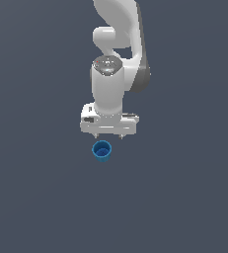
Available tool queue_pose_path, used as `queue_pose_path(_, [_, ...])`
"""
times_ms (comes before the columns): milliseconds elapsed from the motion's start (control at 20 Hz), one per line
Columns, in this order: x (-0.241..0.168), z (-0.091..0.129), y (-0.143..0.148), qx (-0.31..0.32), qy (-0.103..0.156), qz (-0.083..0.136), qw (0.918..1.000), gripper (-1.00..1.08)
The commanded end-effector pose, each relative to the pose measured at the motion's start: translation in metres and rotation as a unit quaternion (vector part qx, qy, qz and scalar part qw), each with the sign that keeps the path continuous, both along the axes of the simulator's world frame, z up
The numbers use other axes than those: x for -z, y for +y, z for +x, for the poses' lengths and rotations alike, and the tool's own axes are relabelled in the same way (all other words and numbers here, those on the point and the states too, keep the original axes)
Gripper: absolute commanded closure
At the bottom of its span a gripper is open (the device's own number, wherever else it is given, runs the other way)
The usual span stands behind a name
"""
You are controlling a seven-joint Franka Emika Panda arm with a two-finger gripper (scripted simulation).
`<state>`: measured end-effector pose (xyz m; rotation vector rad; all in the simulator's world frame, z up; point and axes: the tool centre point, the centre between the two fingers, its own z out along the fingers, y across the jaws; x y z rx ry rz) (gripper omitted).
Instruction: Pick up the object and move it to a goal position.
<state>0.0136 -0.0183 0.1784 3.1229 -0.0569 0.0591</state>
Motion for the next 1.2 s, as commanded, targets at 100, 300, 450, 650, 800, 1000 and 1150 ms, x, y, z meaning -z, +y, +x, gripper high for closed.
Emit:
queue_pose_path(100, [-0.001, 0.001, 0.001, -0.002, -0.001, 0.001, 1.0000, -0.20])
queue_pose_path(300, [-0.008, 0.004, 0.009, -0.009, -0.007, 0.006, 0.9999, -0.20])
queue_pose_path(450, [-0.008, 0.004, 0.009, -0.009, -0.007, 0.006, 0.9999, -0.20])
queue_pose_path(650, [-0.007, 0.004, 0.009, -0.015, -0.007, 0.007, 0.9998, -0.20])
queue_pose_path(800, [-0.005, 0.003, 0.008, -0.025, -0.006, 0.009, 0.9996, -0.20])
queue_pose_path(1000, [0.000, 0.002, 0.006, -0.046, -0.006, 0.012, 0.9989, -0.20])
queue_pose_path(1150, [0.004, 0.000, 0.005, -0.067, -0.005, 0.015, 0.9976, -0.20])
